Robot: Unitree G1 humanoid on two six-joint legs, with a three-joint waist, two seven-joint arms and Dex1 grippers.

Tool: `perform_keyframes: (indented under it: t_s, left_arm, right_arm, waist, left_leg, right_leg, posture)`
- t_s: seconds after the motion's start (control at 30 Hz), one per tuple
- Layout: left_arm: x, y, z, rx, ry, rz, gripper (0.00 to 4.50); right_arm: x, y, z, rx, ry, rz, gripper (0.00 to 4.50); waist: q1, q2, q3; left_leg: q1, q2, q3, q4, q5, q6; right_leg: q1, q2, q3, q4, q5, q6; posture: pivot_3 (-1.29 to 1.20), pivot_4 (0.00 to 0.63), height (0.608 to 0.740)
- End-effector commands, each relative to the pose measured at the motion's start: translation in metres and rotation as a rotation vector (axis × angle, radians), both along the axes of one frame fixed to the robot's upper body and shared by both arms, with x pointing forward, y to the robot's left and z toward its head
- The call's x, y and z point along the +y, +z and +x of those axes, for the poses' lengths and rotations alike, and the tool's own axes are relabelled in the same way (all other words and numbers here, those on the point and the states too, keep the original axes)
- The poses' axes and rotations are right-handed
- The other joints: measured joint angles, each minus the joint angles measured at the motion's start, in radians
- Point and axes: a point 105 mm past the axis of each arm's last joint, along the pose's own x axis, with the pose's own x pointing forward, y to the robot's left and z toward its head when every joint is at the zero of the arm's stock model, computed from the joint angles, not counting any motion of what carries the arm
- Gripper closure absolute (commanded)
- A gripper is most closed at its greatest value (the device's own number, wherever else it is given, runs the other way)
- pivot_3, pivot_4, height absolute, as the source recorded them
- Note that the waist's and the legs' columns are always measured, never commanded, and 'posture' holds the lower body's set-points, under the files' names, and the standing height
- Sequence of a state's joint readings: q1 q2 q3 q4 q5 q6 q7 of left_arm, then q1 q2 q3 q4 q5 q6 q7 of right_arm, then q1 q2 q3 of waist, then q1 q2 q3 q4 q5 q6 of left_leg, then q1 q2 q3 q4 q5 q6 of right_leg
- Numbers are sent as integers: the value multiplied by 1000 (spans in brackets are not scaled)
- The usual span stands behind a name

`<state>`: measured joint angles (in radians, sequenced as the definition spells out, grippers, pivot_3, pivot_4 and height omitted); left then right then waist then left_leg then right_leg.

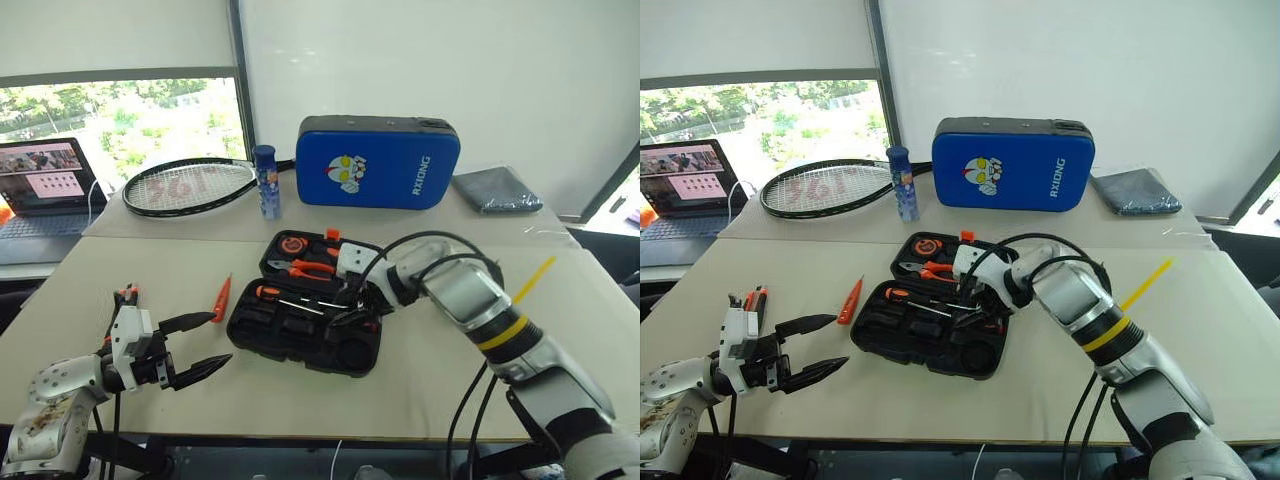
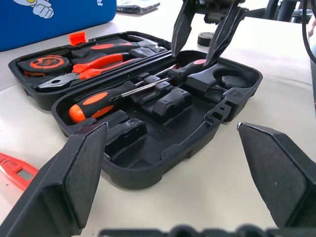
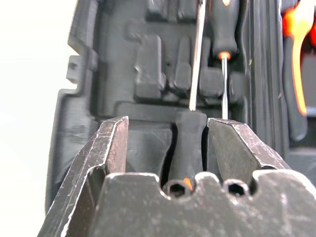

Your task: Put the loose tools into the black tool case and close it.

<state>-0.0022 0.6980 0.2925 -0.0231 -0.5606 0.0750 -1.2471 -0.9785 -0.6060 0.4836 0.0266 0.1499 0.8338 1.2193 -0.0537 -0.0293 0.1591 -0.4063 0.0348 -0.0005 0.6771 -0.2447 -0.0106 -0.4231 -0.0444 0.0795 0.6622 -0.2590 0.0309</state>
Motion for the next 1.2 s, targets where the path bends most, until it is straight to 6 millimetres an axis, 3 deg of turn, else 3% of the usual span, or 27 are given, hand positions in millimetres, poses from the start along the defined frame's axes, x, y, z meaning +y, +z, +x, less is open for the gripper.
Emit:
perform_keyframes:
  t_s: [0.03,0.13,0.23,0.33,1.03,1.2]
  left_arm:
    - [0,9,3,-31,-5,-3,0]
    - [-1,9,4,-31,-8,-4,0]
    - [-1,9,4,-30,-11,-3,0]
    - [-1,9,4,-27,-12,-1,0]
    - [1,5,0,-14,24,20,0]
    - [6,2,-1,-2,64,29,0]
  right_arm:
    - [6,19,1,-52,4,77,1672]
    - [9,5,5,-86,-16,50,2475]
    - [9,-8,9,-109,-31,22,3669]
    - [10,-16,12,-124,-42,7,4435]
    - [17,-60,11,-74,-39,-96,4435]
    - [17,-45,12,-102,-47,-16,4435]
  waist:
    - [4,0,0]
    - [3,0,0]
    - [6,0,0]
    - [8,0,0]
    - [-2,0,0]
    - [-10,0,0]
  left_leg:
    - [0,0,0,0,0,0]
    - [0,1,0,0,0,0]
    - [0,0,0,0,0,0]
    - [-1,0,0,0,0,0]
    - [3,1,1,0,0,0]
    - [5,1,1,0,0,0]
  right_leg:
    - [0,0,0,0,0,0]
    - [-1,1,0,1,0,0]
    - [-1,1,0,1,0,0]
    - [-1,0,0,0,0,0]
    - [1,1,0,1,0,-1]
    - [3,1,0,1,0,-1]
  posture:
    - [0,150,740]
    - [0,150,740]
    - [0,150,740]
    - [0,150,740]
    - [0,150,740]
    - [0,150,740]
